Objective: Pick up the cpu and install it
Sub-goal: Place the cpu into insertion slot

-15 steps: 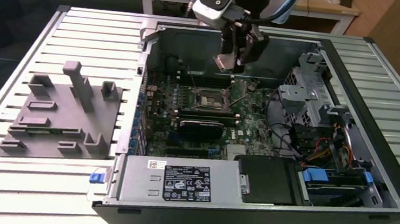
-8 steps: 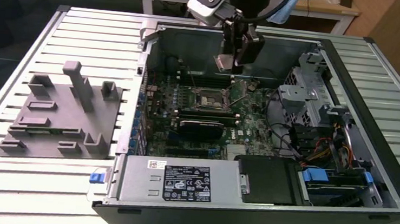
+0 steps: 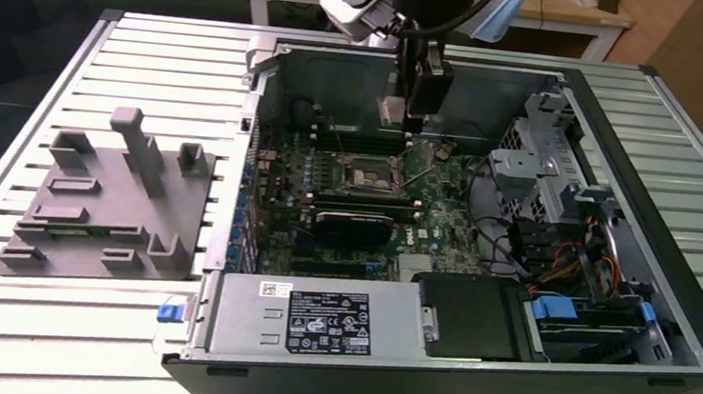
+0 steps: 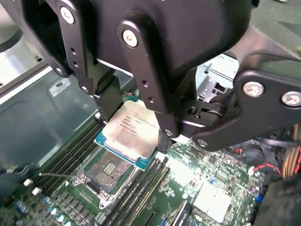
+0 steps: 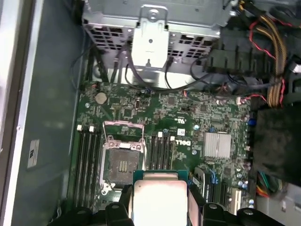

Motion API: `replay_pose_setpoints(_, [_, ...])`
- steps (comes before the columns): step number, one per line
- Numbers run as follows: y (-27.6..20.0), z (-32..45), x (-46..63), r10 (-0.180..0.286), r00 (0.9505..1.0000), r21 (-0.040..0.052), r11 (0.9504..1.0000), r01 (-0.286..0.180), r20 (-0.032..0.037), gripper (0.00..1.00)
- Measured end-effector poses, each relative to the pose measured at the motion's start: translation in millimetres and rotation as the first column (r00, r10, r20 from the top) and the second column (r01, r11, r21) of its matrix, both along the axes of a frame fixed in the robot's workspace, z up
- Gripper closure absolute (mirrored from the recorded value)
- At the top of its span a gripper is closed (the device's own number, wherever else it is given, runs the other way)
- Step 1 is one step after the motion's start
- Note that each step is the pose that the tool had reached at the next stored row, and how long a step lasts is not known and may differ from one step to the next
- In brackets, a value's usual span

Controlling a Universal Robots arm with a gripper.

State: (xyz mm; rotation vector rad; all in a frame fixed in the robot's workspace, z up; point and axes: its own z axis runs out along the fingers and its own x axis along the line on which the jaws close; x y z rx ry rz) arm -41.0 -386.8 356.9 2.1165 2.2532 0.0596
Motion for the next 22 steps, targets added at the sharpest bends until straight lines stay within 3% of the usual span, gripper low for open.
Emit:
replay_pose_setpoints(8, [3.9,-1.4,-0.1,-0.046,0.9989,-0.0009,0.9989,0.046,0.0046,0.46])
replay_pose_setpoints(14, [13.6,-7.0,-0.7,-0.046,0.9989,-0.0006,0.9989,0.046,0.0067,0.46])
replay_pose_setpoints(22, [15.8,-19.8,-3.5,-0.004,1.0,0.0021,1.0,0.004,0.0079,0.46])
